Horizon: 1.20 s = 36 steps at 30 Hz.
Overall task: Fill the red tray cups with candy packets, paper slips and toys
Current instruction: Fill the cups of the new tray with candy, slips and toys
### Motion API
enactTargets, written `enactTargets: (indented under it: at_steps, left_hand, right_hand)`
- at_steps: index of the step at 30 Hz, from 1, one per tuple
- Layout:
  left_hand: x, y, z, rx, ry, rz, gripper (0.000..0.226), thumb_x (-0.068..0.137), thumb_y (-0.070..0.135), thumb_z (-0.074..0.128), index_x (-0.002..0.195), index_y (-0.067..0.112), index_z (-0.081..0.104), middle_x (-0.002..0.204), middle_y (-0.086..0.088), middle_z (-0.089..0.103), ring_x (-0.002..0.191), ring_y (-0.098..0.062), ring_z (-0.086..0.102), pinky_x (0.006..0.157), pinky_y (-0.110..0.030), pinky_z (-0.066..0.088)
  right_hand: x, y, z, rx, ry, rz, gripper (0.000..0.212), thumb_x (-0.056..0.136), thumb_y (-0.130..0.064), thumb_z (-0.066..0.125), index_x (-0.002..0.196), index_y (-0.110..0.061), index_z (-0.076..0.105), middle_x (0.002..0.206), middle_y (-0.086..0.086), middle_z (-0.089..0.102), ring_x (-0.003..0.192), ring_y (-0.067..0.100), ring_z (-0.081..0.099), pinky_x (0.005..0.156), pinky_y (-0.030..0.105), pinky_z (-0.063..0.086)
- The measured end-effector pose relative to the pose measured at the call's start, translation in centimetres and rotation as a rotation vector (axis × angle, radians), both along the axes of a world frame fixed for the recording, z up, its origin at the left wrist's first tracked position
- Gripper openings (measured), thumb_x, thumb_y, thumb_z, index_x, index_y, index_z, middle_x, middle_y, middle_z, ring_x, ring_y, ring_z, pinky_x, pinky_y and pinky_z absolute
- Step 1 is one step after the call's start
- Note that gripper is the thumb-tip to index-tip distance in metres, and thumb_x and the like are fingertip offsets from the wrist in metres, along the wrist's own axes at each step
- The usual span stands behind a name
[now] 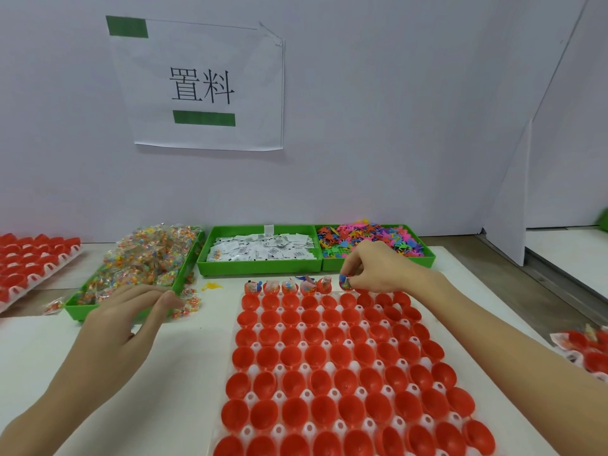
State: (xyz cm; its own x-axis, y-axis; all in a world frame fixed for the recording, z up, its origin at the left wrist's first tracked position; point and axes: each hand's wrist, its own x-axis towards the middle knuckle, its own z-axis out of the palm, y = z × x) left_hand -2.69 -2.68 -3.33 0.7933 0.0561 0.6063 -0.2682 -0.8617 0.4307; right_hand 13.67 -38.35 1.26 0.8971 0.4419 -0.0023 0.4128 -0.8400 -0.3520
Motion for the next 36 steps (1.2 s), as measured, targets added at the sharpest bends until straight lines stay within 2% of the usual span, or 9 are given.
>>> enactTargets:
  at_steps: [4,10,15,19,22,25,27,31,36]
  left_hand:
    - [0.1,-0.2,-0.3,0.004,0.000,0.063,0.028,0.096,0.023,0.054,0.086,0.016,0.079,0.093,0.006,0.072,0.093,-0.020,0.064,0.089,-0.039,0.045]
    - [0.8,1.4,-1.0,0.021,0.000,0.211,0.015,0.095,0.020,0.062,0.097,0.011,0.075,0.097,-0.002,0.070,0.094,-0.028,0.060,0.081,-0.045,0.047]
    - [3.1,3.9,-1.6,0.193,0.093,0.246,0.032,0.091,-0.003,0.069,0.122,-0.001,0.071,0.126,-0.018,0.070,0.117,-0.045,0.063,0.101,-0.061,0.048]
    - [4.6,4.2,-1.3,0.252,0.138,0.193,0.022,0.093,0.000,0.069,0.114,0.003,0.077,0.110,-0.014,0.077,0.107,-0.042,0.067,0.093,-0.055,0.050]
    - [4.8,3.8,-1.2,0.135,0.076,0.203,0.010,0.085,-0.002,0.079,0.091,0.005,0.081,0.087,-0.011,0.077,0.088,-0.040,0.066,0.077,-0.046,0.050]
    - [4.4,3.5,-1.1,0.003,-0.003,0.207,0.010,0.078,0.000,0.085,0.079,0.009,0.079,0.074,0.000,0.072,0.070,-0.026,0.064,0.065,-0.031,0.046]
    - [4.0,3.3,-1.1,0.025,-0.032,0.174,0.011,0.076,-0.002,0.086,0.078,0.007,0.079,0.074,-0.001,0.072,0.068,-0.027,0.063,0.066,-0.034,0.046]
    - [3.5,4.1,-1.2,0.135,-0.011,0.029,0.014,0.079,-0.006,0.082,0.089,0.004,0.082,0.084,-0.008,0.071,0.077,-0.032,0.066,0.070,-0.043,0.053]
    - [3.2,5.5,-1.3,0.177,-0.002,-0.052,0.021,0.079,-0.009,0.081,0.093,0.005,0.082,0.093,-0.002,0.070,0.080,-0.021,0.067,0.076,-0.030,0.049]
  right_hand:
    - [-0.1,-0.4,0.4,0.021,0.047,0.015,0.023,0.093,-0.011,0.065,0.111,-0.018,0.079,0.116,-0.002,0.075,0.100,0.008,0.068,0.087,0.022,0.054]
    - [-0.1,-0.7,0.8,0.051,0.061,0.012,0.037,0.091,-0.002,0.054,0.112,-0.021,0.078,0.115,-0.004,0.074,0.100,0.005,0.066,0.093,0.026,0.056]
    - [-0.1,-1.0,1.2,0.156,0.032,-0.011,0.038,0.090,-0.002,0.053,0.101,-0.028,0.078,0.106,-0.006,0.075,0.095,0.024,0.075,0.086,0.046,0.062]
    - [-0.1,-0.5,1.1,0.171,0.006,-0.004,0.036,0.091,-0.004,0.054,0.097,-0.029,0.079,0.103,-0.008,0.074,0.095,0.031,0.074,0.085,0.048,0.062]
    - [0.0,0.2,0.9,0.159,-0.002,0.001,0.035,0.092,-0.003,0.054,0.097,-0.028,0.079,0.101,-0.008,0.074,0.096,0.031,0.073,0.085,0.046,0.061]
    - [0.3,1.3,0.9,0.154,-0.017,0.007,0.035,0.092,-0.002,0.053,0.097,-0.025,0.080,0.102,-0.007,0.075,0.086,0.020,0.072,0.082,0.037,0.061]
    - [0.6,2.3,1.0,0.172,-0.037,0.015,0.033,0.093,-0.002,0.054,0.099,-0.022,0.080,0.102,-0.007,0.075,0.083,0.009,0.069,0.080,0.032,0.059]
    - [2.0,4.8,0.9,0.170,-0.077,0.027,0.026,0.097,-0.006,0.056,0.103,-0.019,0.078,0.100,-0.002,0.073,0.081,0.012,0.066,0.073,0.029,0.054]
    - [4.3,8.1,0.1,0.078,-0.137,0.012,0.025,0.103,-0.014,0.057,0.121,-0.008,0.073,0.125,0.007,0.071,0.108,0.021,0.068,0.088,0.024,0.048]
